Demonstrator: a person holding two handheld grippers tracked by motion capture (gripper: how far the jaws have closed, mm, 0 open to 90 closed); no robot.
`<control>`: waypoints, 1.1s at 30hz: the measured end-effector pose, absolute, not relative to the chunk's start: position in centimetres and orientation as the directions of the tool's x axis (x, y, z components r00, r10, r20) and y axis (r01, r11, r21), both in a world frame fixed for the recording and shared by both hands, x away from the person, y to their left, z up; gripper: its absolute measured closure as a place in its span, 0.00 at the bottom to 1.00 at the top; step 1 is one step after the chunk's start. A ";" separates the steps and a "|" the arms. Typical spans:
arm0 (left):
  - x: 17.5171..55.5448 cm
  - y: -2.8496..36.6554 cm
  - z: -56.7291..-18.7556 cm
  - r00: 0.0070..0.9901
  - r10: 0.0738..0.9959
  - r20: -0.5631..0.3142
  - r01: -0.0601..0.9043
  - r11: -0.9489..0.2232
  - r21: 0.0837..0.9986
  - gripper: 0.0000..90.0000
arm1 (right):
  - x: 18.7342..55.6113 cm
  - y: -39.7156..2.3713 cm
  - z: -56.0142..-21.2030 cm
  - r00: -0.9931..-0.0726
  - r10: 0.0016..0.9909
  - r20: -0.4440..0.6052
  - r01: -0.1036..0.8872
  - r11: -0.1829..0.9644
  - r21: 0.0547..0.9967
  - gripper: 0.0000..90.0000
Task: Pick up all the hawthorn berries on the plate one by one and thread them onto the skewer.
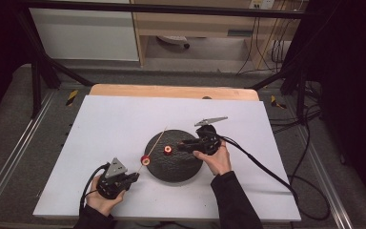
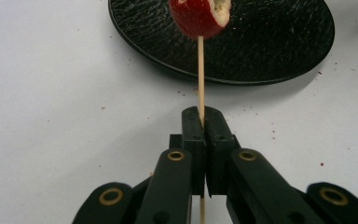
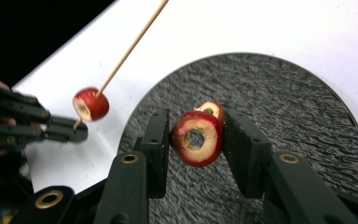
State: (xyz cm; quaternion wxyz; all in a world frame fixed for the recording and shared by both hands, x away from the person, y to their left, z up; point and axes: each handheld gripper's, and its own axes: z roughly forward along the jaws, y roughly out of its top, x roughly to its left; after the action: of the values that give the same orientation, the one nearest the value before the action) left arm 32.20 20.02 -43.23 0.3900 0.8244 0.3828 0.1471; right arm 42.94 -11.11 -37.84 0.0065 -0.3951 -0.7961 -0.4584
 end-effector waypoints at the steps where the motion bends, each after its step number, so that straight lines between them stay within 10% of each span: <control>1: 32.2 20.0 -43.2 0.663 0.747 -0.056 0.516 -0.401 0.757 0.98 | 42.8 -11.3 -38.0 -0.680 0.623 0.386 0.635 0.238 0.735 0.70; 33: 30.9 17.7 -43.2 0.657 0.748 -0.098 0.515 -0.350 0.782 0.98 | 42.3 -12.5 -38.1 -0.567 0.566 0.599 0.459 -0.387 0.800 0.70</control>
State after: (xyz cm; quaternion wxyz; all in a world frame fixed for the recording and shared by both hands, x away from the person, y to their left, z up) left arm 30.89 17.67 -43.16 0.4159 0.8096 0.3899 0.1399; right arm 42.28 -12.53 -38.11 -0.0387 -0.4636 -0.5525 -0.6916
